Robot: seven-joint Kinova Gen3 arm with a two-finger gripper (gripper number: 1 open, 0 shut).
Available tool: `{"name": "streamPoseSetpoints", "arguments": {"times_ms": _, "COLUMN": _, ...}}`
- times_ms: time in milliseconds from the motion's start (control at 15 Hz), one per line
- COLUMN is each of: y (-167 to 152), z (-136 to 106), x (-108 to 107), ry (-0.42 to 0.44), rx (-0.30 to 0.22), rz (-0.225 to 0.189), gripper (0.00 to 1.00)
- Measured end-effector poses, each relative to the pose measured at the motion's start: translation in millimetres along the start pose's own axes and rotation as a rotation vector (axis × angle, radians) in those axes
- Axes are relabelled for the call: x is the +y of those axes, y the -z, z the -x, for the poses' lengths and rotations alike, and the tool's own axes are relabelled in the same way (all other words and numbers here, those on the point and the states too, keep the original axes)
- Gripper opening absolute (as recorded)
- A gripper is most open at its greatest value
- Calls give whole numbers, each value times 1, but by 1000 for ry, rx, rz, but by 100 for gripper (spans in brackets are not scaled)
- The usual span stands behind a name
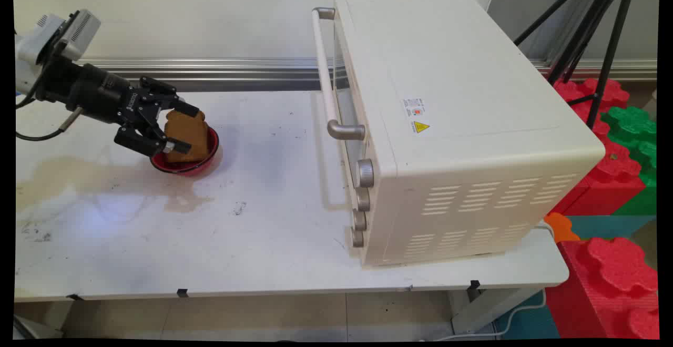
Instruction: Open the oven
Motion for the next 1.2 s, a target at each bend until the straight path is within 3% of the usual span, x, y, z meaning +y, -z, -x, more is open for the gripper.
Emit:
{"name": "streamPoseSetpoints", "arguments": {"times_ms": 200, "y": 2, "z": -3, "x": 0, "ry": 9, "rx": 12, "rz": 1, "gripper": 100}}
{"name": "streamPoseSetpoints", "arguments": {"times_ms": 1200, "y": 8, "z": -65, "x": 2, "ry": 56, "rx": 209, "rz": 38, "gripper": 100}}
